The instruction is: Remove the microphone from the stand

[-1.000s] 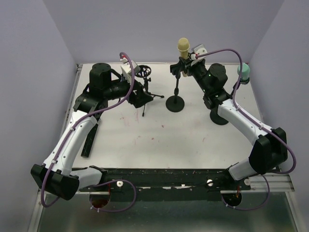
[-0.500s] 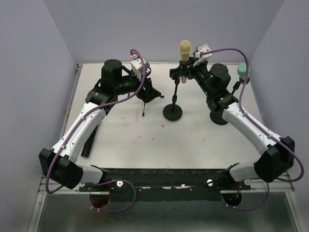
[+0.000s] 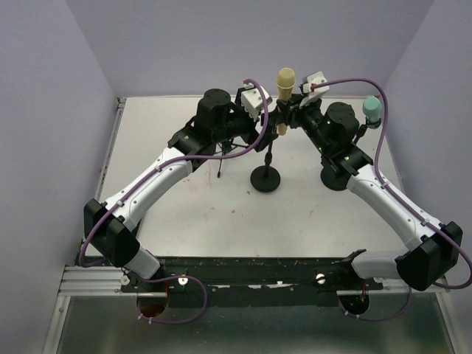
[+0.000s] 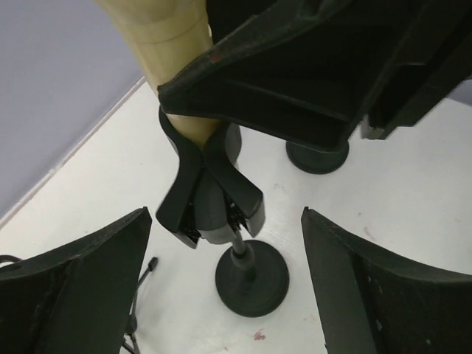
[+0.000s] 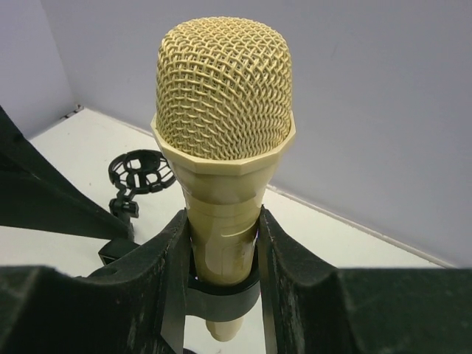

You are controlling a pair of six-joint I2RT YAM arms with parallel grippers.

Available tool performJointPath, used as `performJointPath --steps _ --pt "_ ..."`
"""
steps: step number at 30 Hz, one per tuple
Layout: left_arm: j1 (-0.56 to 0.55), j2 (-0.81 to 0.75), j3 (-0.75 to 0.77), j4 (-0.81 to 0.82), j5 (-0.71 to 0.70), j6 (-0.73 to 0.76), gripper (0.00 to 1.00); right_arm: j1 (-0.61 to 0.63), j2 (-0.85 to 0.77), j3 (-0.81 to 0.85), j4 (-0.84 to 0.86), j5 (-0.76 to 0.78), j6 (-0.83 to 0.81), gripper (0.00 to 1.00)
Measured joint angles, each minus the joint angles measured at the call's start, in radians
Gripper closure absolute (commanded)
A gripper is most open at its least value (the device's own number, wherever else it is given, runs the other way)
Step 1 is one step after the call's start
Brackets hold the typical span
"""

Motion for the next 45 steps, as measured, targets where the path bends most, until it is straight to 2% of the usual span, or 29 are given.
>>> performJointPath --steps 7,11,13,16,18,20,23,29,34,39,45 --pt "-0.006 0.040 0.006 0.002 -0.041 0.032 0.29 0.003 -0.031 -0.039 -0.015 -0.001 0.012 0.86" --pt "-0.007 0.040 0.006 0.002 -0.005 0.051 0.44 0.003 -0.038 -0.047 -0.015 -0.002 0.026 0.85" --pt "-0.007 0.040 0.006 0.000 0.010 0.060 0.44 0.003 -0.042 -0.049 -0.015 -0.003 0.030 0.75" --pt "-0.006 0.040 0.007 -0.006 0.027 0.071 0.44 0.003 -0.048 -0.051 -0.024 -0.004 0.038 0.39" --pt "-0.006 0.040 0.009 -0.014 0.039 0.087 0.45 0.002 -0.055 -0.051 -0.039 -0.018 0.058 0.27" --pt "-0.002 0.040 0.011 -0.029 0.071 0.114 0.46 0.003 -0.063 -0.032 -0.085 -0.076 0.067 0.19" --pt "0.019 0.032 0.019 -0.074 0.130 0.158 0.52 0.004 -0.074 0.014 -0.181 -0.156 0.077 0.13" --pt "0.117 0.028 0.065 -0.204 0.304 0.213 0.52 0.004 -0.132 0.082 -0.370 -0.269 0.072 0.01" --pt "0.190 0.056 0.175 -0.393 0.435 0.269 0.53 0.004 -0.160 0.132 -0.473 -0.354 0.010 0.00" --pt "0.194 0.126 0.322 -0.559 0.524 0.324 0.54 0.004 -0.154 0.154 -0.528 -0.444 -0.031 0.00" --pt "0.192 0.134 0.342 -0.661 0.586 0.390 0.53 0.004 -0.139 0.155 -0.549 -0.522 -0.070 0.00"
